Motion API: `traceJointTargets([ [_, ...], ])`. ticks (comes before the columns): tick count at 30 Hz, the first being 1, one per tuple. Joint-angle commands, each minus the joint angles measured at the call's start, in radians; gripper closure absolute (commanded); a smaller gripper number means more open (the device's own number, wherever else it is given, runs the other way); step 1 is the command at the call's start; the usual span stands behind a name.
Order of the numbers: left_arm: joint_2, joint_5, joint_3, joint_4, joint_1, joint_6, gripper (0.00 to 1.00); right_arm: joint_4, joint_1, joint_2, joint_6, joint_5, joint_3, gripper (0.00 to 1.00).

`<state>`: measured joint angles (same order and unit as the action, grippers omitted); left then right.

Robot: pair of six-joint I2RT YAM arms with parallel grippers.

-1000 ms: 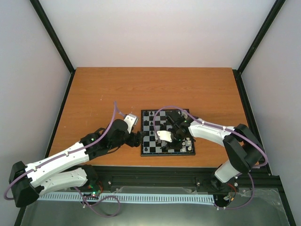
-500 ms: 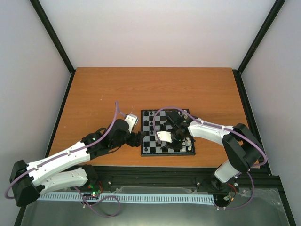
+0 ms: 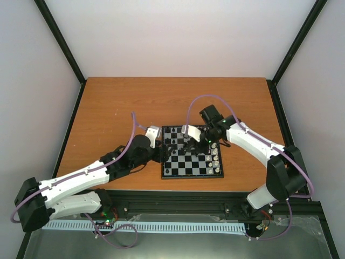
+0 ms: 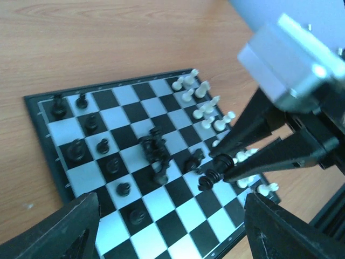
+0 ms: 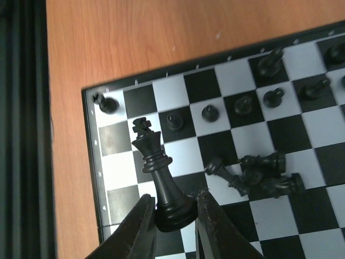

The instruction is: Set up the chess pieces on the board

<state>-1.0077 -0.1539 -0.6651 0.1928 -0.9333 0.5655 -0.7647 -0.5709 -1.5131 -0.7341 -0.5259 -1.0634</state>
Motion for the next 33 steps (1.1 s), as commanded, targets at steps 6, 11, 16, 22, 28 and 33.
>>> traceJointTargets([
  [6,-0.056,0.117,0.068,-0.379,0.008,0.157,0.33,-0.105,0.083,0.013,0.19,-0.271,-0.12,0.9],
  [11,-0.099,0.16,0.075,-0.46,0.025,0.224,0.41,-0.104,0.085,0.008,0.217,-0.297,-0.13,0.9],
  [16,-0.138,0.17,0.06,-0.471,0.027,0.252,0.46,-0.104,0.085,0.013,0.223,-0.308,-0.129,0.9],
  [22,-0.175,0.188,0.045,-0.484,0.027,0.262,0.55,-0.104,0.085,0.014,0.228,-0.322,-0.13,0.9],
  [28,-0.196,0.214,0.036,-0.496,0.028,0.261,0.66,-0.105,0.085,0.013,0.228,-0.327,-0.127,0.9],
  [33,-0.211,0.228,0.031,-0.507,0.028,0.256,0.72,-0.103,0.085,0.011,0.224,-0.328,-0.123,0.9],
])
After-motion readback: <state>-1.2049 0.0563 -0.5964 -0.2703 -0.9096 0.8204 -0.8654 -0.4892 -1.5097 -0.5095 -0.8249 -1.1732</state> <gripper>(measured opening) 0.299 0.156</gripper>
